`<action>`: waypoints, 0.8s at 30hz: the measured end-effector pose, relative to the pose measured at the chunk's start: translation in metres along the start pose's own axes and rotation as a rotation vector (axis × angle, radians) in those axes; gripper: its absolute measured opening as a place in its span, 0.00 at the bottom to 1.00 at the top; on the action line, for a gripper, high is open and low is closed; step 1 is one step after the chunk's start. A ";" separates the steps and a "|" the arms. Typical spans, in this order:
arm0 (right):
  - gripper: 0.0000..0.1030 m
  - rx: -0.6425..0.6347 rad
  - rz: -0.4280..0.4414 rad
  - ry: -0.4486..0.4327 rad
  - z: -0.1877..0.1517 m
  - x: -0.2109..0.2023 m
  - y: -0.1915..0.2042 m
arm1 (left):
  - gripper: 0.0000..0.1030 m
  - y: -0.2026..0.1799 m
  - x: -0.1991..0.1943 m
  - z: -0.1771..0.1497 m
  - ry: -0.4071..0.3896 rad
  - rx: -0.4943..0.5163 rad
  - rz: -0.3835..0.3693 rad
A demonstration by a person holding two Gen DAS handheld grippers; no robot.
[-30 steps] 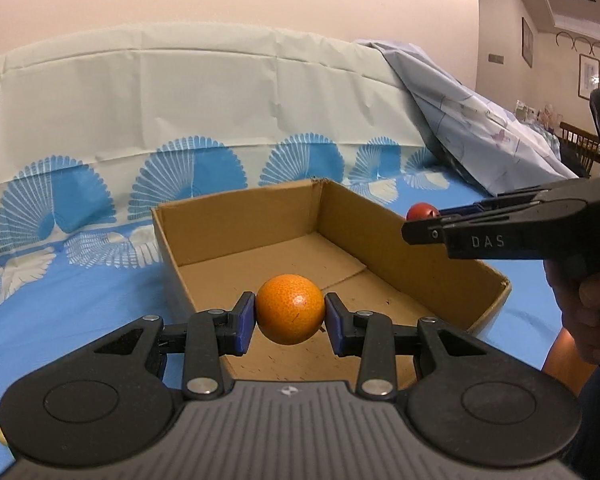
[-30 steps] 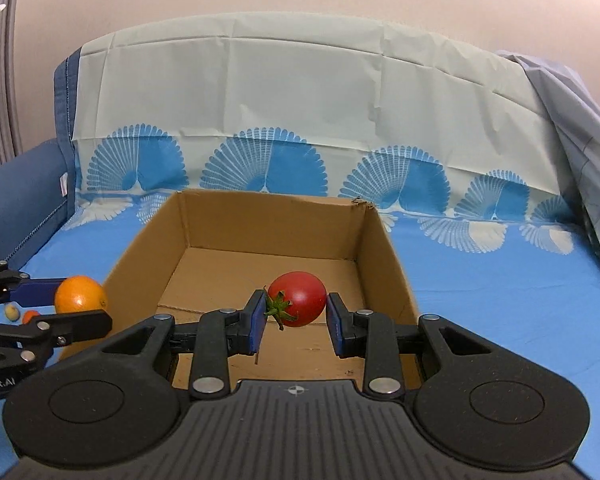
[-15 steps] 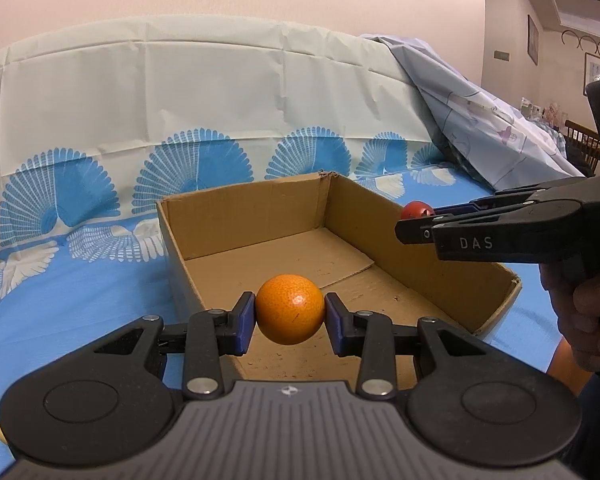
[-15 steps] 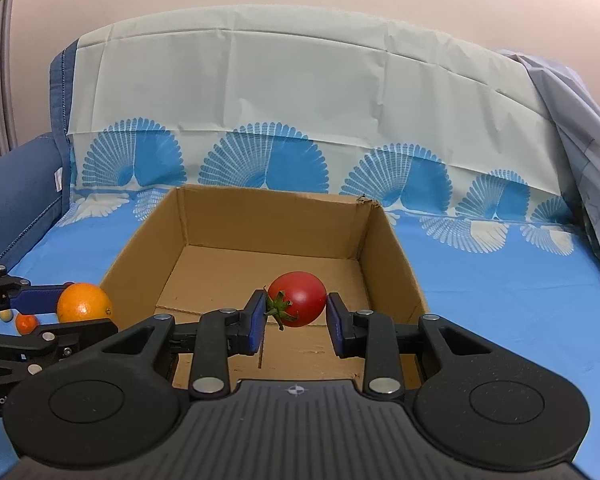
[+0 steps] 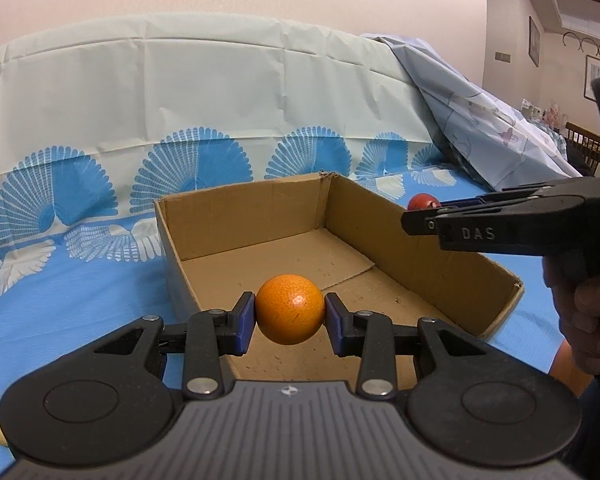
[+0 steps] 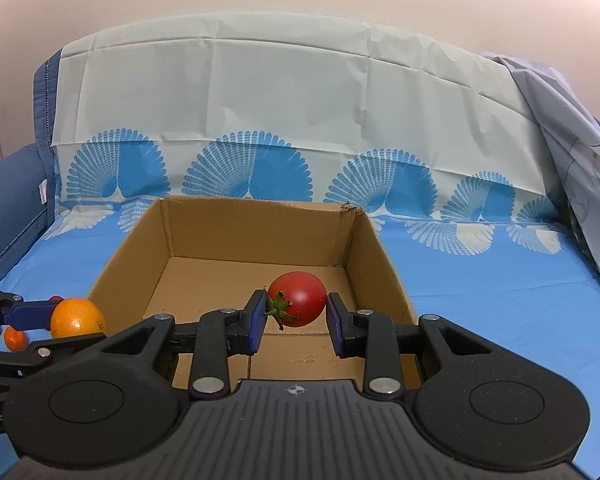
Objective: Organize fruits
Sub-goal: 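Carry the orange in the left gripper over the box while the right carries the tomato, then open the left gripper to drop the orange in the box while the right drops the tomato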
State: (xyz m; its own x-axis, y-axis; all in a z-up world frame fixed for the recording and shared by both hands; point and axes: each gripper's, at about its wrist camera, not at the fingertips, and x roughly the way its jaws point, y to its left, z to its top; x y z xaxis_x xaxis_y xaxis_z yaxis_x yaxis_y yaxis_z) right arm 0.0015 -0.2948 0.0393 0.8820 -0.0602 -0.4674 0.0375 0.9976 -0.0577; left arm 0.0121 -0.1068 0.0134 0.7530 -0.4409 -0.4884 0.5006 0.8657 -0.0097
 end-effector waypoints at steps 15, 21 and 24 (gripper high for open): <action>0.32 -0.005 -0.006 0.001 0.000 0.001 0.003 | 0.40 -0.005 0.002 0.002 0.000 -0.003 -0.023; 0.32 -0.006 -0.007 -0.003 0.001 0.002 0.003 | 0.40 -0.008 0.002 0.003 0.000 0.002 -0.031; 0.32 -0.004 -0.011 0.000 0.001 0.004 0.004 | 0.40 -0.006 0.004 0.003 0.008 0.001 -0.032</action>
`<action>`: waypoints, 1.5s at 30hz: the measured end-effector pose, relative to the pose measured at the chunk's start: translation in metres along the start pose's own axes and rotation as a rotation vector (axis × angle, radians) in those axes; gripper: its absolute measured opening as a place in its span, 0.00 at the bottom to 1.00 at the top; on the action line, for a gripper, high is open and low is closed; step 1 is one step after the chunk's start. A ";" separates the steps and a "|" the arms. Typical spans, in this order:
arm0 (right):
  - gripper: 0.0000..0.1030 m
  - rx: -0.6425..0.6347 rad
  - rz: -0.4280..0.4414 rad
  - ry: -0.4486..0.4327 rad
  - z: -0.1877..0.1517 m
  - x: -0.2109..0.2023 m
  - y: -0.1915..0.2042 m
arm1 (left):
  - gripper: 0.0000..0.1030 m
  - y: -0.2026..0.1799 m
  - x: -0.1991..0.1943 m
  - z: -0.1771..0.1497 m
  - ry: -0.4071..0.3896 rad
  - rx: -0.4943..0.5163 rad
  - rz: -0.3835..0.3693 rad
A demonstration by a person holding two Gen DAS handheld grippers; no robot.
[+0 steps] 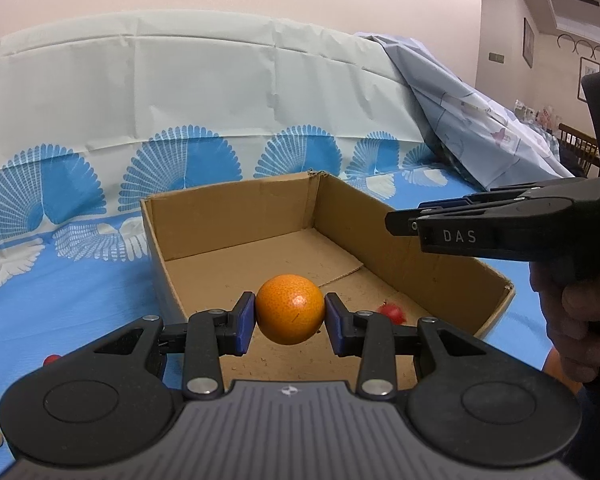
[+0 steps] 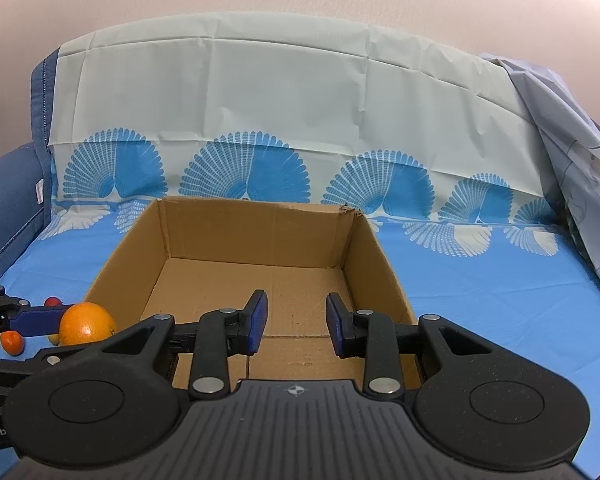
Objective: Organize fruits
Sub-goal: 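Open the left gripper to drop the orange in the box while the right drops the tomato, then move both open grippers back to the fruit pile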
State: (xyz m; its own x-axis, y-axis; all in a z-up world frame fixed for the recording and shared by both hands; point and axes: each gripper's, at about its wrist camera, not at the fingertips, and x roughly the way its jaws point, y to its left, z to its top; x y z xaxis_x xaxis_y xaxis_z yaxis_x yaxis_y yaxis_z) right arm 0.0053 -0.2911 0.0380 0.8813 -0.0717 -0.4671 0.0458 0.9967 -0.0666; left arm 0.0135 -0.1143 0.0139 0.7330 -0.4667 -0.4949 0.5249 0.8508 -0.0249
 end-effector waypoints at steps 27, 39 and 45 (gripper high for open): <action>0.46 0.042 -0.037 -0.080 0.004 -0.009 0.023 | 0.15 0.037 -0.038 0.003 -0.105 -0.049 0.080; 0.39 0.015 0.111 -0.156 0.014 -0.018 0.087 | 0.10 0.173 -0.069 -0.009 0.071 -0.193 0.263; 0.39 -0.047 0.239 -0.144 0.011 -0.013 0.131 | 0.10 0.231 -0.069 -0.025 0.177 -0.515 0.334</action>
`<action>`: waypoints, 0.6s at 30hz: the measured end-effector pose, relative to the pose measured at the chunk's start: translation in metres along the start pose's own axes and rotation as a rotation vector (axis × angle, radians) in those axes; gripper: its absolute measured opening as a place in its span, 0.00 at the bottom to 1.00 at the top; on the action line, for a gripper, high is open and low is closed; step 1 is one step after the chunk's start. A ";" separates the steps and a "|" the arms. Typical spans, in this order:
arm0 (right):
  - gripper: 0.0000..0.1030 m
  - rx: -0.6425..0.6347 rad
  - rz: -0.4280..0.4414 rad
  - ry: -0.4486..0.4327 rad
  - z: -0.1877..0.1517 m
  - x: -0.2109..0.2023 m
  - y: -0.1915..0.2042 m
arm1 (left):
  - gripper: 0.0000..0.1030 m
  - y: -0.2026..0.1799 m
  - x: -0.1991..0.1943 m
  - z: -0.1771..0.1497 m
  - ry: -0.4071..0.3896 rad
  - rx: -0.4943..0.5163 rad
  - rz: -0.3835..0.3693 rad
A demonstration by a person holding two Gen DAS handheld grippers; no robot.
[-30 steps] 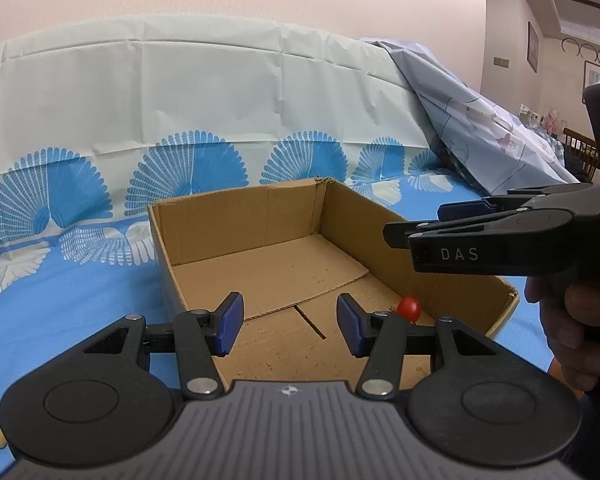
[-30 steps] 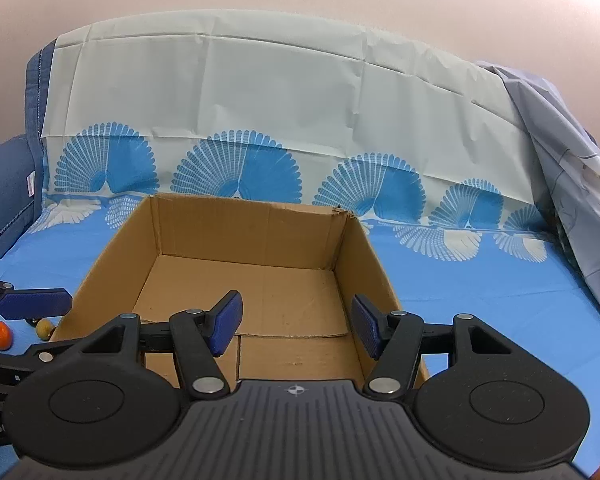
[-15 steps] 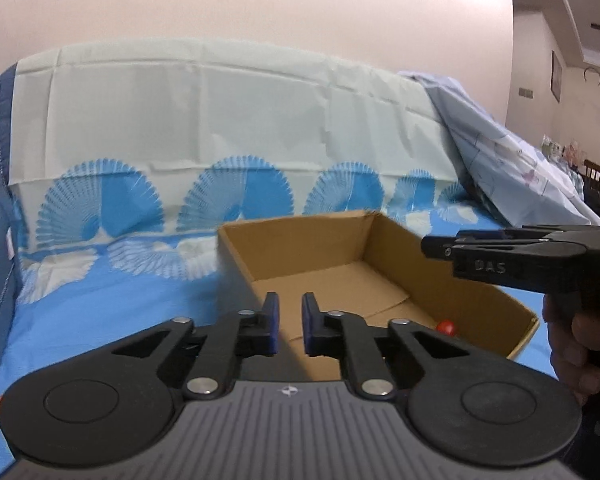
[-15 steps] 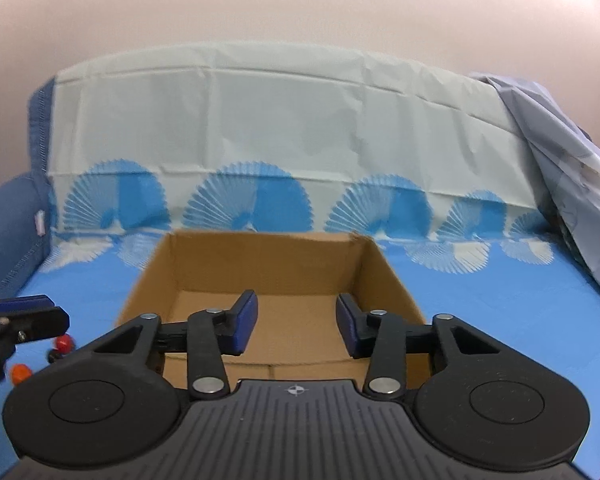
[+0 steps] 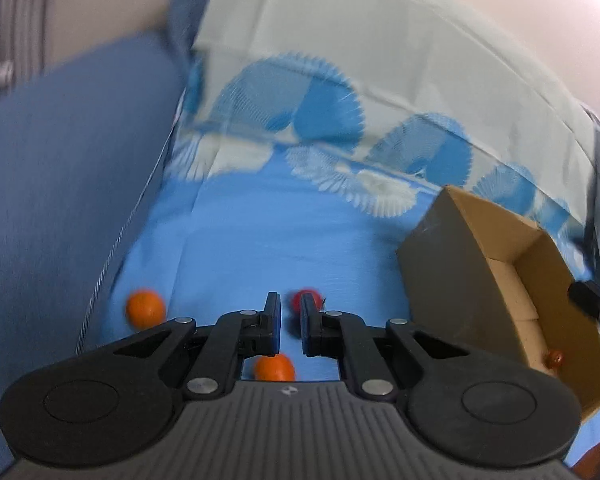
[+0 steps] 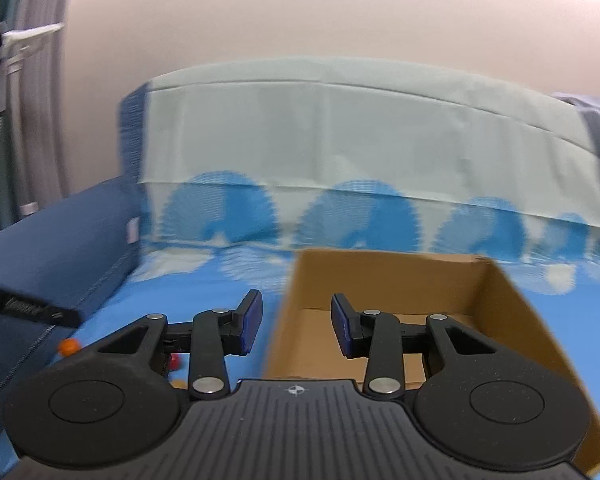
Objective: Organize fruits
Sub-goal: 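Move both open grippers back to the fruit pile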
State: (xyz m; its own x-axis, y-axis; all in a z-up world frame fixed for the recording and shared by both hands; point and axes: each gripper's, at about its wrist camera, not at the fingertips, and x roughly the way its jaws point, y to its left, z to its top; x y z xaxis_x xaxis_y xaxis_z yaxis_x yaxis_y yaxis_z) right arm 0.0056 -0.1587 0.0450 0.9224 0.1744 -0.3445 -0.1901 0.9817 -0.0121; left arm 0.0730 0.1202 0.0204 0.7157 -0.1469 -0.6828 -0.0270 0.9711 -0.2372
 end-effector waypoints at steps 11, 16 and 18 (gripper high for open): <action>0.40 -0.114 0.185 0.187 -0.024 0.048 0.081 | 0.13 0.002 0.044 -0.009 0.171 -0.039 0.028; 0.45 -0.169 0.147 0.318 -0.039 0.084 0.106 | 0.32 0.004 0.064 -0.014 0.241 -0.062 0.055; 0.49 -0.170 0.129 0.371 -0.044 0.097 0.108 | 0.39 0.004 0.070 -0.015 0.256 -0.059 0.072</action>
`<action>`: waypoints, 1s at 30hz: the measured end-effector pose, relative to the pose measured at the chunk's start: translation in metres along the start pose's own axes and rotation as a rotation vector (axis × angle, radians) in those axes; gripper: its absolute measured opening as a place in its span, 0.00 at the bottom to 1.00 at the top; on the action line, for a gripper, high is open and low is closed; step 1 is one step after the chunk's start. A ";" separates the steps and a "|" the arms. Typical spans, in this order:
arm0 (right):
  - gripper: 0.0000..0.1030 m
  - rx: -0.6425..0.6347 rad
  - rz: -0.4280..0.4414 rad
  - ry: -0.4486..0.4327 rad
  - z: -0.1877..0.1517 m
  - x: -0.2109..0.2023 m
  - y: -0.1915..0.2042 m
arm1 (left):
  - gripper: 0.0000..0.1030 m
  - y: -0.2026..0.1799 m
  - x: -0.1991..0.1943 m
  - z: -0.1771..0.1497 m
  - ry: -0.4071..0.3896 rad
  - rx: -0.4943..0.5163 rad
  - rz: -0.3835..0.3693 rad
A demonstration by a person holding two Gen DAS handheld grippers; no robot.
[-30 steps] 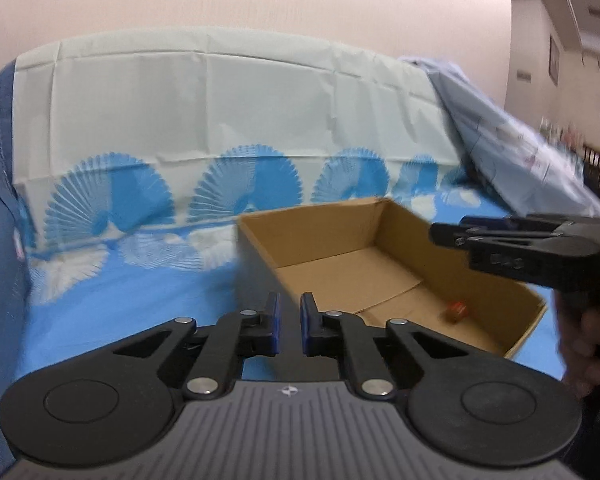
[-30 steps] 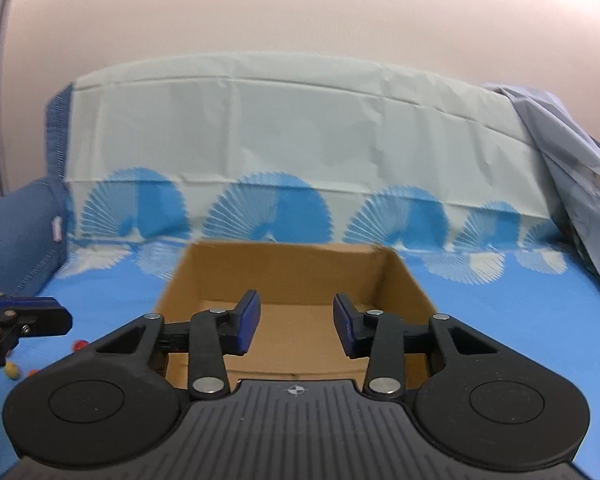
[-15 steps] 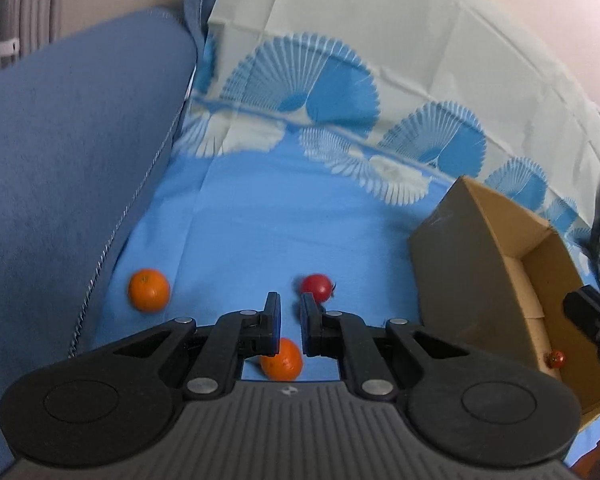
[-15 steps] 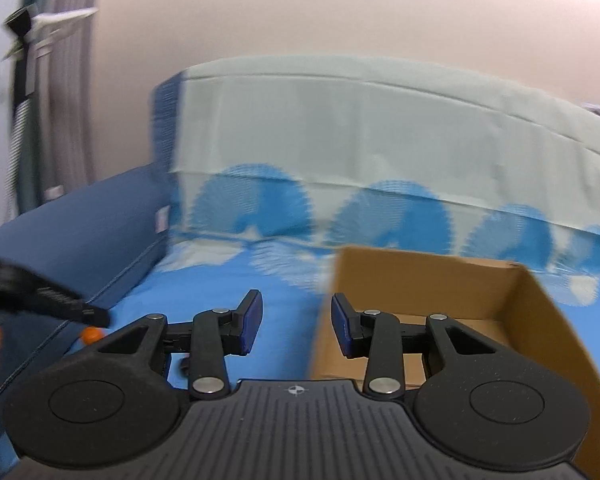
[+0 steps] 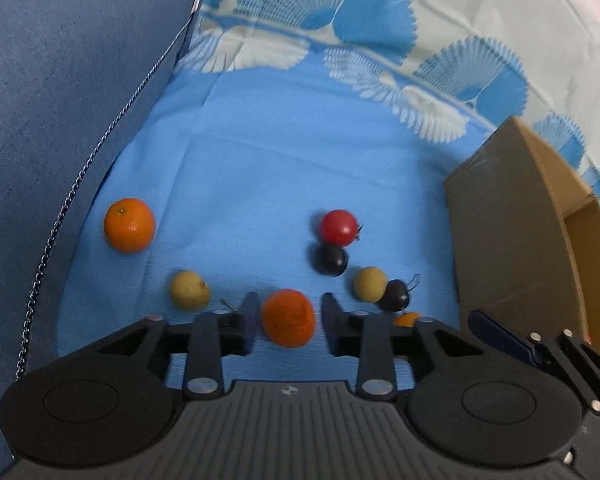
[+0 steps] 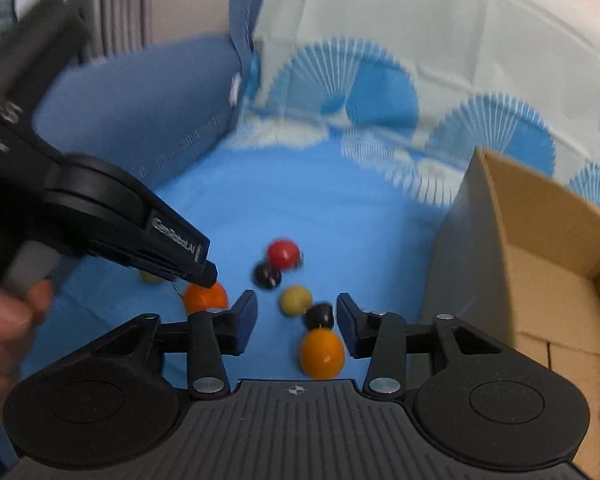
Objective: Organize fruits
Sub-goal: 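Move both open grippers back to the fruit pile, then grasp another orange with the left gripper while the right grasps an orange oval fruit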
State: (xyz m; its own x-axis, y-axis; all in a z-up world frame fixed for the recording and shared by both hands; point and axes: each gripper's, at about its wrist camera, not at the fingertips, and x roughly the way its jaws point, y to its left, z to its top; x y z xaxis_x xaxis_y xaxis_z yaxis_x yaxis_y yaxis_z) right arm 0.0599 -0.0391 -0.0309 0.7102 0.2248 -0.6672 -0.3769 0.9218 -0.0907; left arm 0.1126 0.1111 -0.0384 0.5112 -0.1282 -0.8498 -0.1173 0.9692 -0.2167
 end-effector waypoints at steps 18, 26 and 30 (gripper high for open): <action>0.53 0.096 -0.047 0.237 -0.009 0.071 -0.016 | 0.40 -0.011 0.032 0.002 0.082 0.062 0.047; 0.34 0.079 -0.024 0.210 -0.012 0.056 -0.015 | 0.38 -0.008 0.025 0.001 0.070 0.073 0.037; 0.34 0.053 0.004 0.180 -0.013 0.039 -0.010 | 0.38 -0.002 0.015 -0.001 0.058 0.059 0.022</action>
State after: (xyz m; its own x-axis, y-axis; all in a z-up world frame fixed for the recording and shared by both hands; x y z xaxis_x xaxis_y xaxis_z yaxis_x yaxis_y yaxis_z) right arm 0.0837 -0.0437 -0.0656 0.5892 0.1725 -0.7894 -0.3442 0.9374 -0.0521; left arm 0.1198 0.1069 -0.0511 0.4589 -0.1167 -0.8808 -0.0766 0.9825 -0.1701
